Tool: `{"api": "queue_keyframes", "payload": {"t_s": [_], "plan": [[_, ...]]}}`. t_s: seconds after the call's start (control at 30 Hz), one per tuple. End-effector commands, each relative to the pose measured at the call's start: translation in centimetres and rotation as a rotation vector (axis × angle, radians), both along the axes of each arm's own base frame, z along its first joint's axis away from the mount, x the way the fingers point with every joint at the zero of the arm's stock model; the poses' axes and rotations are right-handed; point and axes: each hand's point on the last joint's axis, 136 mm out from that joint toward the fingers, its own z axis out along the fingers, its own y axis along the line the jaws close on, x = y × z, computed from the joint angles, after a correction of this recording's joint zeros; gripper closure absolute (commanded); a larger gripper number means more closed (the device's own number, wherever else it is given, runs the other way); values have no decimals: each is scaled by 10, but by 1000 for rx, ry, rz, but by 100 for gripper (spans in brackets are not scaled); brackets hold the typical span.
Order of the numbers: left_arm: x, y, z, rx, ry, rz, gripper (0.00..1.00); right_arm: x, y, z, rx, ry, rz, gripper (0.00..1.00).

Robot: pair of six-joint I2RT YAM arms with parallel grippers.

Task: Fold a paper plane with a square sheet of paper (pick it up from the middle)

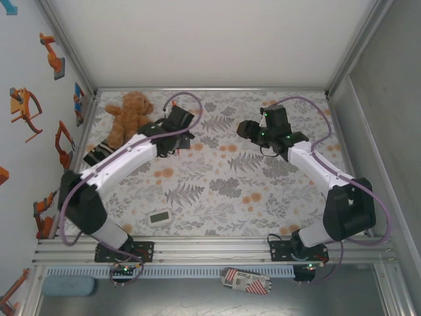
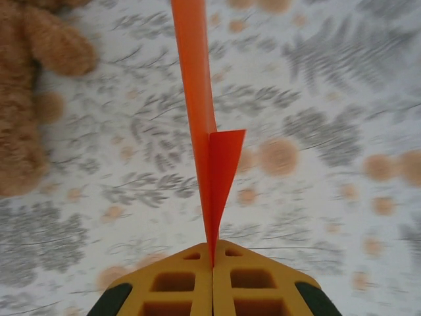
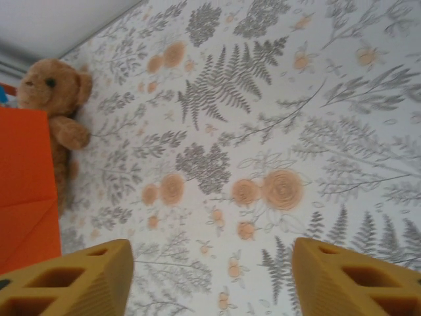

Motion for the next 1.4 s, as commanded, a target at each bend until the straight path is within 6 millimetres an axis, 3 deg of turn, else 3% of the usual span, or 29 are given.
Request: {"api": "queue_keyframes", "payload": {"t_s": [0.0,0.17,0.27,0.5,0.57,0.63,0.8,0.97,1.07,1.13,1.27,1.37], "plan": [[-7,32,-18,366,75,13,95,0,-18,1,-89,-29,-50,30],[4,9,-47,493,126,-11,95,-3,-28,-5,-117,-24,-84,30],[7,-9,-71,519,167,-38,90,-6,-36,-9,-135,-21,-121,30],[4,-62,-113,321,278,-113,83,-10,-47,-11,-156,-16,-169,30],[1,-79,-118,207,308,-138,77,-11,-48,-12,-156,-10,-171,30],[-2,-97,-118,70,333,-170,63,-11,-47,-14,-152,0,-169,30],[-2,-112,-95,-204,347,-189,42,-10,-36,-21,-129,36,-122,32],[4,-86,-65,-425,298,-119,32,-11,10,-34,-83,83,16,40],[4,-45,-57,-460,253,-18,25,-15,55,-46,-74,115,121,45],[1,-16,-54,-462,211,50,15,-19,90,-55,-53,134,188,48],[-11,27,-47,-495,159,138,7,-26,153,-67,44,180,294,53],[-21,52,-43,-501,135,192,1,-27,184,-79,64,205,337,55]]}}
